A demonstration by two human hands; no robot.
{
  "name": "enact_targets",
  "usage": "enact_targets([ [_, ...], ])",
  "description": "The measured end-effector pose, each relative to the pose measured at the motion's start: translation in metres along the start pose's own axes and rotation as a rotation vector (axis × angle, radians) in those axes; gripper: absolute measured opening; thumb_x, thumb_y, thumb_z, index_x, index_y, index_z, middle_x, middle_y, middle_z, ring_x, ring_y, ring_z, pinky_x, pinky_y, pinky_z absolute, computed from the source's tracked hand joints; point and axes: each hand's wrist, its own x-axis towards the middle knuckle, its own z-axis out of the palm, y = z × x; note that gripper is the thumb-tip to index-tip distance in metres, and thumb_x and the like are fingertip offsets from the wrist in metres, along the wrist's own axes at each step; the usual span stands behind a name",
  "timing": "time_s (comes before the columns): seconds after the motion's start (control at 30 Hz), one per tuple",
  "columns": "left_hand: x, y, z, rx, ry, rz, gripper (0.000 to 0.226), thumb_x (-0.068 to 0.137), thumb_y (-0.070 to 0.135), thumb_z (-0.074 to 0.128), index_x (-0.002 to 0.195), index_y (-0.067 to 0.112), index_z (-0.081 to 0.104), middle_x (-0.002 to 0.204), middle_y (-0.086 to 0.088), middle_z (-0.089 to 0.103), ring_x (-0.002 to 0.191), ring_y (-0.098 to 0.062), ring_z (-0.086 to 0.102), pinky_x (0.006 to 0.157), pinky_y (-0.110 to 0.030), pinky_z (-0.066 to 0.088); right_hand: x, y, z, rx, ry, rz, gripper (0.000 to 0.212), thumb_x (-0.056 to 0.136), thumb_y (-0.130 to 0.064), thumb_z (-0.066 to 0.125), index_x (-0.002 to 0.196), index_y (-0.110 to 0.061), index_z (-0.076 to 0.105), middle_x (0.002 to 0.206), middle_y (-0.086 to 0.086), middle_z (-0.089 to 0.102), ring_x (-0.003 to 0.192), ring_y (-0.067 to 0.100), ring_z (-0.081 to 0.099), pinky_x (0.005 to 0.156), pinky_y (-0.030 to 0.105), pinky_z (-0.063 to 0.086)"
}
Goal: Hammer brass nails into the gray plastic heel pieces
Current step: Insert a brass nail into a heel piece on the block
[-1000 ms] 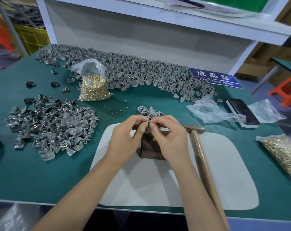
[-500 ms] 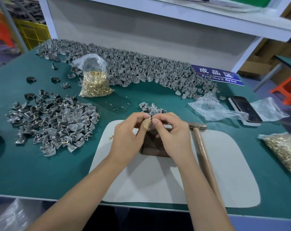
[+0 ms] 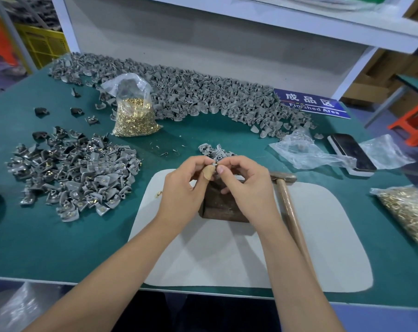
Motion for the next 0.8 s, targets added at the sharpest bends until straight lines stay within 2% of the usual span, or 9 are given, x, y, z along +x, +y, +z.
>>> enact_targets([
  [0.2, 0.000, 0.001, -0.002, -0.002, 0.036, -0.020, 0.009, 0.100, 0.024, 0.064, 0.108, 0.027, 0.067, 0.096, 0.018, 0.074, 0.090, -0.007, 0.072, 0.081, -0.026, 0.056, -0.002, 0.002, 0.003, 0.005, 0.059, -0.011, 0.018, 0.095, -0.012, 0.072, 0.110, -0.023, 0.072, 0.092, -0.004, 0.071, 0.085, 0.013, 0.071, 0.054, 0.025, 0.058],
  [0.3, 0.000, 0.002, -0.002, -0.041, 0.039, -0.030, 0.009, 0.100, 0.023, 0.064, 0.108, 0.025, 0.066, 0.093, 0.016, 0.074, 0.086, -0.007, 0.073, 0.078, -0.019, 0.054, -0.002, 0.005, 0.002, 0.046, 0.185, 0.034, 0.003, 0.097, -0.019, 0.071, 0.100, -0.020, 0.071, 0.083, -0.005, 0.071, 0.070, 0.012, 0.067, 0.050, 0.024, 0.054],
  [0.4, -0.001, 0.004, -0.003, -0.052, 0.015, -0.021, 0.009, 0.099, 0.026, 0.065, 0.107, 0.031, 0.065, 0.094, 0.018, 0.074, 0.085, -0.008, 0.073, 0.078, -0.016, 0.052, -0.003, 0.006, -0.001, 0.037, 0.287, 0.070, 0.016, 0.099, -0.033, 0.066, 0.090, -0.020, 0.067, 0.067, -0.004, 0.065, 0.048, 0.013, 0.055, 0.048, 0.024, 0.046],
  [0.47, -0.002, 0.005, -0.003, -0.029, -0.020, -0.023, 0.009, 0.098, 0.029, 0.066, 0.105, 0.035, 0.065, 0.096, 0.019, 0.074, 0.089, -0.007, 0.071, 0.081, -0.020, 0.053, -0.004, 0.003, -0.002, 0.019, 0.314, 0.059, 0.023, 0.101, -0.036, 0.063, 0.085, -0.019, 0.063, 0.064, -0.003, 0.060, 0.047, 0.016, 0.051, 0.051, 0.029, 0.044],
  [0.53, -0.004, 0.005, -0.001, -0.016, -0.070, -0.024, 0.009, 0.097, 0.030, 0.066, 0.103, 0.037, 0.065, 0.097, 0.021, 0.073, 0.093, -0.004, 0.069, 0.079, -0.016, 0.050, -0.008, -0.002, -0.010, -0.029, 0.362, 0.045, 0.026, 0.100, -0.039, 0.062, 0.081, -0.020, 0.060, 0.065, -0.005, 0.058, 0.056, 0.015, 0.051, 0.059, 0.032, 0.044],
  [0.6, -0.006, 0.006, -0.001, 0.010, -0.129, 0.017, 0.011, 0.096, 0.028, 0.067, 0.101, 0.038, 0.066, 0.092, 0.016, 0.070, 0.088, -0.007, 0.063, 0.075, -0.011, 0.044, -0.014, -0.005, -0.029, -0.191, 0.376, 0.039, 0.035, 0.098, -0.045, 0.060, 0.075, -0.019, 0.060, 0.064, -0.010, 0.057, 0.061, 0.010, 0.051, 0.062, 0.027, 0.043],
  [0.7, -0.009, 0.007, 0.000, 0.105, -0.208, 0.104, 0.014, 0.092, 0.021, 0.073, 0.094, 0.034, 0.070, 0.089, 0.013, 0.057, 0.085, -0.011, 0.056, 0.077, -0.010, 0.039, -0.029, -0.001, -0.060, -0.744, 0.307, 0.202, 0.052, 0.099, -0.059, 0.051, 0.072, -0.016, 0.061, 0.067, -0.003, 0.062, 0.069, 0.019, 0.058, 0.057, 0.032, 0.040],
  [0.73, -0.009, 0.008, 0.001, 0.117, -0.230, 0.103, 0.014, 0.091, 0.019, 0.074, 0.092, 0.033, 0.071, 0.088, 0.015, 0.056, 0.085, -0.009, 0.056, 0.077, -0.011, 0.039, -0.034, 0.001, -0.068, -0.923, 0.291, 0.285, 0.048, 0.099, -0.059, 0.051, 0.076, -0.018, 0.064, 0.075, -0.002, 0.065, 0.079, 0.023, 0.061, 0.059, 0.032, 0.039],
  [0.8, -0.009, 0.009, 0.001, 0.138, -0.250, 0.095, 0.014, 0.089, 0.017, 0.075, 0.089, 0.031, 0.072, 0.086, 0.015, 0.055, 0.083, -0.008, 0.055, 0.075, -0.015, 0.041, -0.045, 0.004, -0.074, -1.129, 0.261, 0.423, 0.033, 0.099, -0.052, 0.057, 0.103, -0.020, 0.065, 0.107, 0.006, 0.064, 0.104, 0.032, 0.058, 0.071, 0.037, 0.042],
])
